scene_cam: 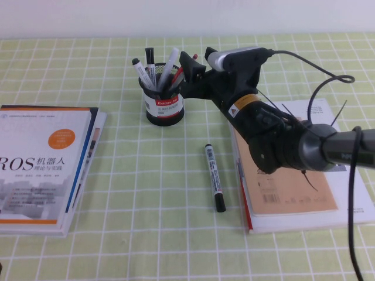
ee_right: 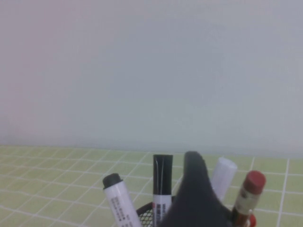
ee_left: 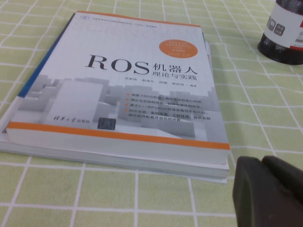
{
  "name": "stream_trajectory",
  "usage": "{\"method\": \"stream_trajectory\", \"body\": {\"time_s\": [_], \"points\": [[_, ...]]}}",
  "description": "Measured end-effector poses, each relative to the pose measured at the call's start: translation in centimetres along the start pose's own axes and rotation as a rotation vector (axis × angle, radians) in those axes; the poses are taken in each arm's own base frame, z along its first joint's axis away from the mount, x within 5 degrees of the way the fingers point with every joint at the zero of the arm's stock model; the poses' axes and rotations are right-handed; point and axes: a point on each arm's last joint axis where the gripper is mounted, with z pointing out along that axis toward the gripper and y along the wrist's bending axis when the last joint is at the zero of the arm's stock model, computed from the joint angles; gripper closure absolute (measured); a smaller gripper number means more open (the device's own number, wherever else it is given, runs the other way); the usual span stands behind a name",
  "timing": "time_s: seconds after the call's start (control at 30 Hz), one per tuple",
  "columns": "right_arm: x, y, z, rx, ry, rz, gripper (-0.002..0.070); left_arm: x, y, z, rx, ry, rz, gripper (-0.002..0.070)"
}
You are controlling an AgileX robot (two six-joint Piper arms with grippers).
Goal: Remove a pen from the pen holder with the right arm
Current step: 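Take a marker out of the pen holder and lay it on the table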
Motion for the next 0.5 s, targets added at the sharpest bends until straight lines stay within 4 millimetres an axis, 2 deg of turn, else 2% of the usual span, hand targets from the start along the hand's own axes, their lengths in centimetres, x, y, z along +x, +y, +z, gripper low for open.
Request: {"method": "stream_trajectory", "body": {"time_s": [0.2, 0.5], "points": [[0.9, -0.3, 1.5, 0.013, 0.027, 0.006, 0.027, 0.0, 0.0, 0.0, 0.0, 0.0, 0.0, 0.0683], [1.5, -0.5, 2.4, 0.021, 0.041, 0.01, 0.0332, 0.0, 0.0, 0.0, 0.0, 0.0, 0.0, 0.0683]]}}
